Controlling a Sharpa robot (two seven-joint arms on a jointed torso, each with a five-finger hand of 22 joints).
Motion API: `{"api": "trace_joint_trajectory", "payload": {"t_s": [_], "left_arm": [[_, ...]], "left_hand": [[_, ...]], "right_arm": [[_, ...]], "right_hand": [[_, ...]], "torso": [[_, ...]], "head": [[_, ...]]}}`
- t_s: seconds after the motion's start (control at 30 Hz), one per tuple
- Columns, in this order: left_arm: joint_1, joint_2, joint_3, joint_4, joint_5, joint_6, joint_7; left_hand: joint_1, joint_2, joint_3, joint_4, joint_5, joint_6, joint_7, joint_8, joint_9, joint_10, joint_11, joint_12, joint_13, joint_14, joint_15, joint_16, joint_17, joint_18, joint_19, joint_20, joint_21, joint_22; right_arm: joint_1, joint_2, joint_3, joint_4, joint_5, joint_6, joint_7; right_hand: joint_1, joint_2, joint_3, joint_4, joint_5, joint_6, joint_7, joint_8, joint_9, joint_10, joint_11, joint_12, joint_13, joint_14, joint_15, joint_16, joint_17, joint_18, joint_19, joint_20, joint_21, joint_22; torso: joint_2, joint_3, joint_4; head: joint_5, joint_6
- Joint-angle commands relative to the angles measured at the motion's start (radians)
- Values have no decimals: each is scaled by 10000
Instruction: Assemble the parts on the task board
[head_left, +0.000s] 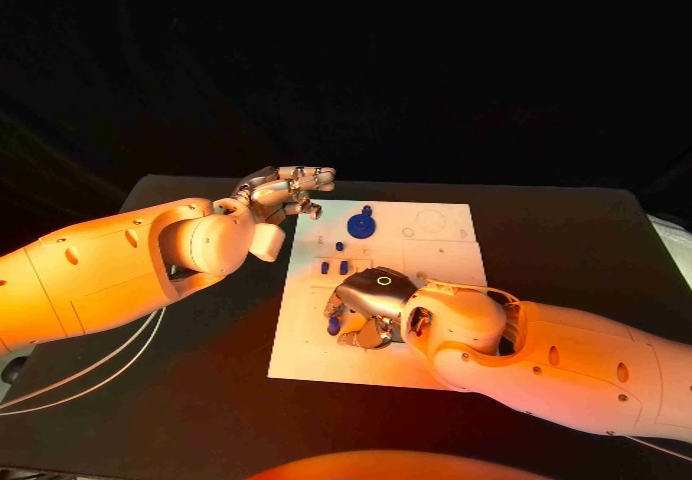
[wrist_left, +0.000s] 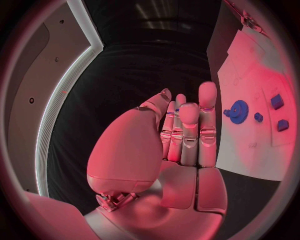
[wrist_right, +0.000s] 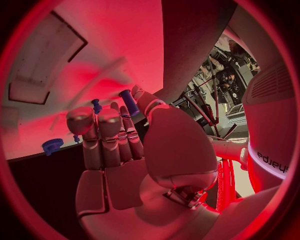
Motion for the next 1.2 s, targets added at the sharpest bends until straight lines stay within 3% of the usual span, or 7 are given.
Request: {"api": "trace_joint_trajectory", "payload": {"t_s": [0.03, 0.23, 0.37, 0.63, 0.87, 1.07, 1.2], "left_arm": [[6, 15, 6, 17, 14, 196, 5], [6, 2, 6, -4, 14, 204, -12], [4, -8, 6, -26, 14, 201, -15], [-13, -21, 1, -14, 14, 211, -20], [-19, -74, -5, 26, 14, 188, -16], [-28, -96, -9, 58, 14, 188, -12], [-31, -105, -12, 59, 14, 166, -9]], "left_hand": [[99, -2, -8, -40, -14, -25, 55, 50, -10, -85, 0, 48, 12, -83, -12, -35, -11, 94, -69, 4, -68, -9], [99, -2, -8, -40, -14, -25, 55, 50, -10, -85, 0, 48, 12, -83, -12, -35, -11, 94, -69, 4, -68, -9], [99, -2, -8, -40, -14, -25, 55, 50, -10, -85, 0, 48, 12, -83, -12, -35, -11, 94, -69, 4, -68, -9], [99, -2, -8, -40, -14, -25, 55, 50, -10, -85, 0, 48, 12, -83, -12, -35, -11, 94, -69, 4, -68, -9], [99, -2, -8, -40, -14, -25, 55, 50, -10, -85, 0, 48, 12, -83, -12, -35, -11, 94, -69, 4, -68, -9], [104, 5, -7, -46, -14, -33, 59, 50, -11, -100, 4, 56, 14, -89, -9, -38, -26, 93, -67, 6, -73, -12], [104, 5, -7, -46, -14, -33, 59, 50, -11, -100, 4, 56, 14, -89, -9, -38, -26, 93, -67, 6, -73, -12]], "right_arm": [[-36, -52, -4, 85, -22, -857, 132], [-71, -398, 12, 356, 448, -2416, 653], [-51, -802, 92, 646, 939, -2840, 863], [413, -2325, 198, 1492, 2181, -2492, 416], [691, -3865, 184, 2071, 3359, -1994, -588], [733, -4785, 63, 2260, 3488, -1411, -1315], [732, -5098, -42, 2276, 3284, -1227, -1927]], "right_hand": [[15, 9, -272, 56, 55, -59, 57, -3, 20, -146, 41, 142, 28, -55, 66, -4, -27, 134, -53, 39, -40, -15], [205, 96, -483, 61, 147, -60, 63, 5, 31, -238, 50, 297, 37, -102, 76, -106, -227, 154, -87, 55, -90, -99], [327, 182, -562, 61, 217, -24, 56, 20, 40, -182, 34, 446, 49, -92, 63, -116, -279, 155, -72, 52, -92, -98], [224, 395, -662, 276, 447, 157, -5, 30, 45, 1457, -213, 1329, 255, 223, -113, 434, 317, -1, 471, -57, 439, 788], [-663, 114, -1478, 1161, 827, 720, -577, 468, 174, 3739, -860, 3019, 1571, 549, -637, 1515, 1575, -283, 1254, -535, 1371, 2308], [-723, 250, -2665, 2006, 1401, 518, -637, 971, 246, 3625, -971, 8735, 7815, 740, -735, 2889, 3395, -474, 1576, -624, 1941, 3293], [-663, 166, -3454, 2408, 1601, 382, -653, 1230, 270, 3112, -896, 9209, 8509, 677, -668, 2923, 3438, -443, 1482, -593, 1940, 3264]], "torso": [[4, 9, -6], [0, 21, -11], [-12, 20, -53], [-58, 10, -140], [-93, 1, -281], [-116, 5, -340], [-115, -16, -329]], "head": [[-14, 8], [-58, 64], [-107, 129], [-362, 297], [-542, 423], [-773, 479], [-847, 502]]}}
